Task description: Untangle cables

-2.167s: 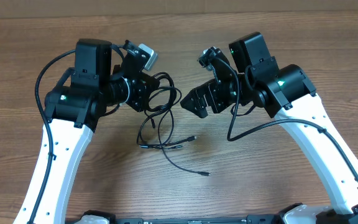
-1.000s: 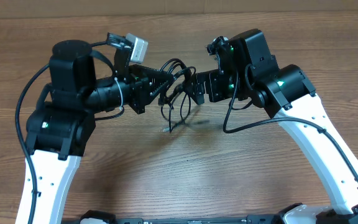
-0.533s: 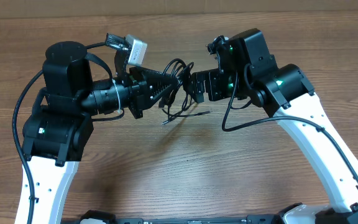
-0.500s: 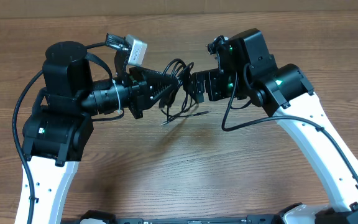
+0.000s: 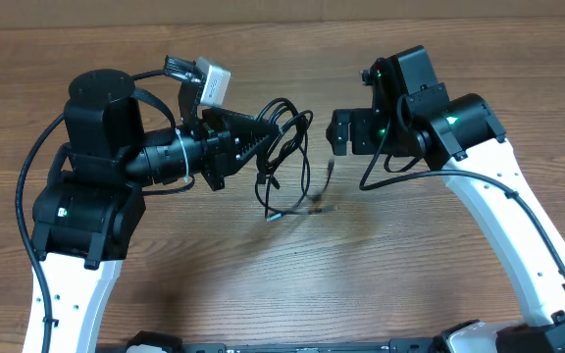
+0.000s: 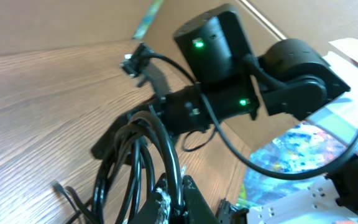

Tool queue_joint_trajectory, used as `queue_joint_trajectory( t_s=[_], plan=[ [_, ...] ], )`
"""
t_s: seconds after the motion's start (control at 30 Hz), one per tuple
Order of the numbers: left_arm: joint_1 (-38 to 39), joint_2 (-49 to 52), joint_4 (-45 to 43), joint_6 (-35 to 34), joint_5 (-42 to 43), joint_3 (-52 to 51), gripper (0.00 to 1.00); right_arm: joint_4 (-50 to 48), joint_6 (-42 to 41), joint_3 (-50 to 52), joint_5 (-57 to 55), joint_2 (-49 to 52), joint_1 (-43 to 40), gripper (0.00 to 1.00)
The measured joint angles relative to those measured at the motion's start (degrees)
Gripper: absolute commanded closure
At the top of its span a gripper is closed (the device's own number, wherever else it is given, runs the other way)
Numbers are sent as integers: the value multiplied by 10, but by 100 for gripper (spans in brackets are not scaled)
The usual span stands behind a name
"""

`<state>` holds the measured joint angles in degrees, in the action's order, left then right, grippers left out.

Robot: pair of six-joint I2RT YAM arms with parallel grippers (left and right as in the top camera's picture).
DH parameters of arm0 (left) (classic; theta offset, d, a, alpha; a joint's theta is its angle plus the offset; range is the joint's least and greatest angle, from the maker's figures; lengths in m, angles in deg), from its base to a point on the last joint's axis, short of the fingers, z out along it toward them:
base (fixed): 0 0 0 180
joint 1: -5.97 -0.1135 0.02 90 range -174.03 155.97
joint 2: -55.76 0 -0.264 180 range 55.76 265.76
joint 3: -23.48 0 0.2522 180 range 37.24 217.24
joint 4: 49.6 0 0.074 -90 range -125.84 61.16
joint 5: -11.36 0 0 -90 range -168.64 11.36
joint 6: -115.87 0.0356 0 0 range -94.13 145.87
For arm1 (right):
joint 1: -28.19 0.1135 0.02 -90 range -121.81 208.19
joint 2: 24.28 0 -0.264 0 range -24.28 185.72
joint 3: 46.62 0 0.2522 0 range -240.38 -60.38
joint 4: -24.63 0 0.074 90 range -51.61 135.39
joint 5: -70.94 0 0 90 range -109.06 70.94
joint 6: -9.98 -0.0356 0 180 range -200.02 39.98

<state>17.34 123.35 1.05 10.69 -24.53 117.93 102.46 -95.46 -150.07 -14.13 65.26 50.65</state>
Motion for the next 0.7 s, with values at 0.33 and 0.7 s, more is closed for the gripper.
queue_joint_trajectory(
  t_s=[0.33,0.7],
  plan=[
    [0,0,59,-75,-147,0,96,2,45,0,60,0,-3,0],
    [0,0,60,-174,-214,0,96,-15,302,0,351,-11,-3,0]
  ],
)
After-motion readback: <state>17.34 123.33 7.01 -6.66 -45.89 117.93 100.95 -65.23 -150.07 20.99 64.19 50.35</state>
